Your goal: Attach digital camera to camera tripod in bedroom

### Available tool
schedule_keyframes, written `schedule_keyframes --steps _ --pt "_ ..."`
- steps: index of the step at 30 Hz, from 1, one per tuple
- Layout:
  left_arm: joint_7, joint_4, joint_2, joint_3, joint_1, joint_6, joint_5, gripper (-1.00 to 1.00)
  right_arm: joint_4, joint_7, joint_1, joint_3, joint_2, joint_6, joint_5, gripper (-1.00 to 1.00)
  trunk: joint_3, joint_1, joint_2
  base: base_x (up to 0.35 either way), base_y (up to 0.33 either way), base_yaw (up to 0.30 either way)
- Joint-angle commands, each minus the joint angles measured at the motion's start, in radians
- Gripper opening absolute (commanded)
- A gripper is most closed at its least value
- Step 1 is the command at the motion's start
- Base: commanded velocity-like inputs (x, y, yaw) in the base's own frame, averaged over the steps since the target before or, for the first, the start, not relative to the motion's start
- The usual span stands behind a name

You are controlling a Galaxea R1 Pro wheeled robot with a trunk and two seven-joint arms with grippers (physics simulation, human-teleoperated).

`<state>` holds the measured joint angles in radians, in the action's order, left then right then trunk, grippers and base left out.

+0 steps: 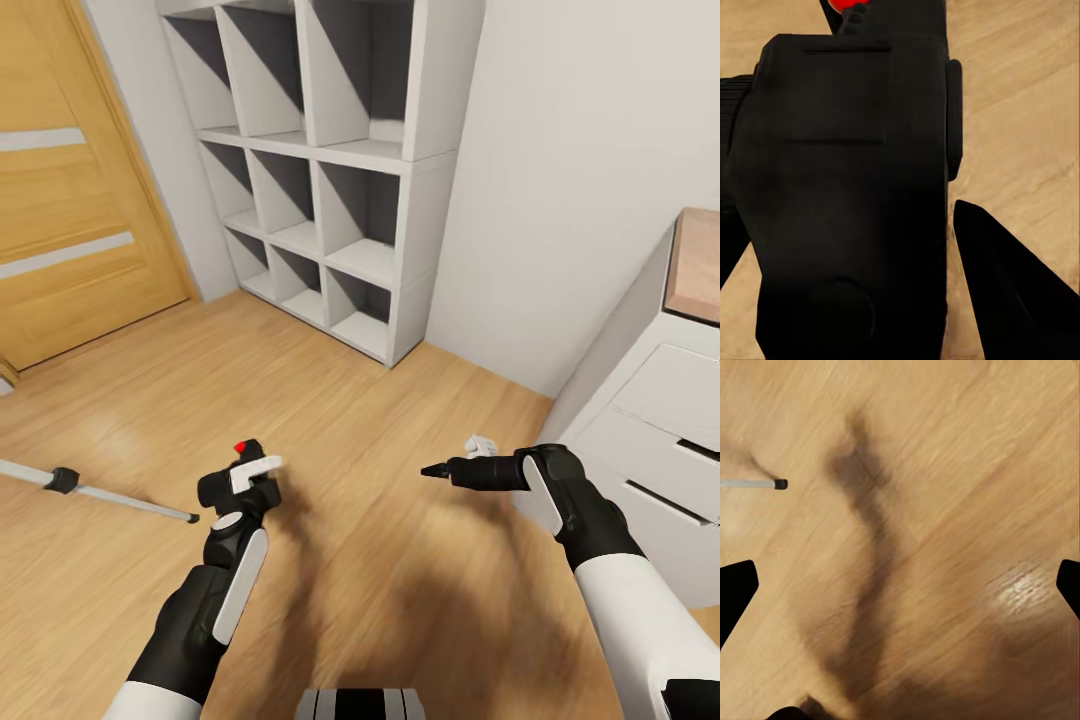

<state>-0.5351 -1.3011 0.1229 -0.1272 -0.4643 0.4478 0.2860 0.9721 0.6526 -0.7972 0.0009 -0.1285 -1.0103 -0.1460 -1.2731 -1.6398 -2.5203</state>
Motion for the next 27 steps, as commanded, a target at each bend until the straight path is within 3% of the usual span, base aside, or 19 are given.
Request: schedule_keyframes --steps 1,8,27 --pt "-0.036 -0.001 0.0 -0.003 -0.001 0.002 0.018 -1.0 0.0 -0.004 0.0 0.0 0.0 -0.007 -0.007 1.0 0.003 0.001 0.0 0.0 0.0 0.0" --pt "-0.164 -0.002 -0.001 -0.011 -0.001 0.002 0.062 -1.0 0.0 -0.004 0.0 0.001 0.0 -0.007 -0.008 1.0 0.03 0.004 0.002 0.0 0.0 0.0" --pt "-0.193 -0.001 -0.002 -0.014 -0.001 0.002 0.076 -1.0 0.0 -0.004 0.0 0.001 0.0 -0.007 -0.007 1.0 0.104 0.012 0.006 0.0 0.0 0.0"
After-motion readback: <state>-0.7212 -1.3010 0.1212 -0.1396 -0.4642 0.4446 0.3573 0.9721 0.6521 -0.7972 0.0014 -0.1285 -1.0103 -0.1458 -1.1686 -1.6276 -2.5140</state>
